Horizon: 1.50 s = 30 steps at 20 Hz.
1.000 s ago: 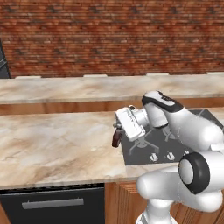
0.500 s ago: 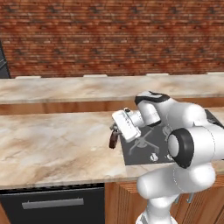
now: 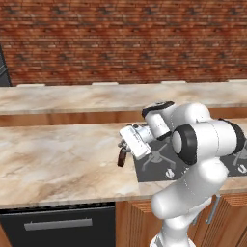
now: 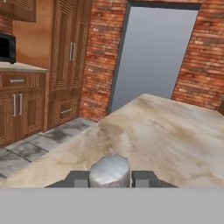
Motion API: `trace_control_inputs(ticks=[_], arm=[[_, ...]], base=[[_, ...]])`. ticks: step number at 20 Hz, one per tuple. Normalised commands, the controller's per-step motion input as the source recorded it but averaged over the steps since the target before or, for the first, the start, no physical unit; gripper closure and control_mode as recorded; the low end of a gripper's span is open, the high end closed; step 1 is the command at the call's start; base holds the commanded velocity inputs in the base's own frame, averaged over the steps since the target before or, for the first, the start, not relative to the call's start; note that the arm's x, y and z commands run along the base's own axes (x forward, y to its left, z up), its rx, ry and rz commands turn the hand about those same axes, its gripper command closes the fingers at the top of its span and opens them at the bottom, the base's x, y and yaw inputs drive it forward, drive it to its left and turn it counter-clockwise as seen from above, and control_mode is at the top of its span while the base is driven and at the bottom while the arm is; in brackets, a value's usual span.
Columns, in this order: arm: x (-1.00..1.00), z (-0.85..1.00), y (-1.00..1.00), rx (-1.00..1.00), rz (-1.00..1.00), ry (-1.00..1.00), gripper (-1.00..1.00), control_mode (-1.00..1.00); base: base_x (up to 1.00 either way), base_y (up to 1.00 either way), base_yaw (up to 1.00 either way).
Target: Collect the paprika, ketchup, and shaker from the cabinet and place them next to the stove.
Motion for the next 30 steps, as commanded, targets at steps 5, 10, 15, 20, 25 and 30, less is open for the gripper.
trace_control_inputs(ticks=[5, 10, 15, 20, 25, 30], arm=[[0.15, -0.29, 0.10, 0.00, 0.04, 0.00, 1.00, -1.00], [0.10, -0.29, 0.12, 0.00, 0.03, 0.00, 1.00, -1.00], [0.00, -0.29, 0.05, 0.00, 0.04, 0.00, -1.00, -1.00], [-0.02, -0.03, -0.07, 0.01, 0.00, -0.01, -1.00, -1.00], [0.00, 0.02, 0.00, 0.00, 0.00, 0.00, -1.00, -1.00], [0.00, 0.21, 0.00, 0.00, 0.00, 0.02, -1.00, -1.00]], base=[[0.00, 0.00, 0.00], [0.00, 0.00, 0.00], [0.00, 0.00, 0.00], [0.00, 0.00, 0.00], [0.00, 0.00, 0.00], [0.00, 0.00, 0.00]])
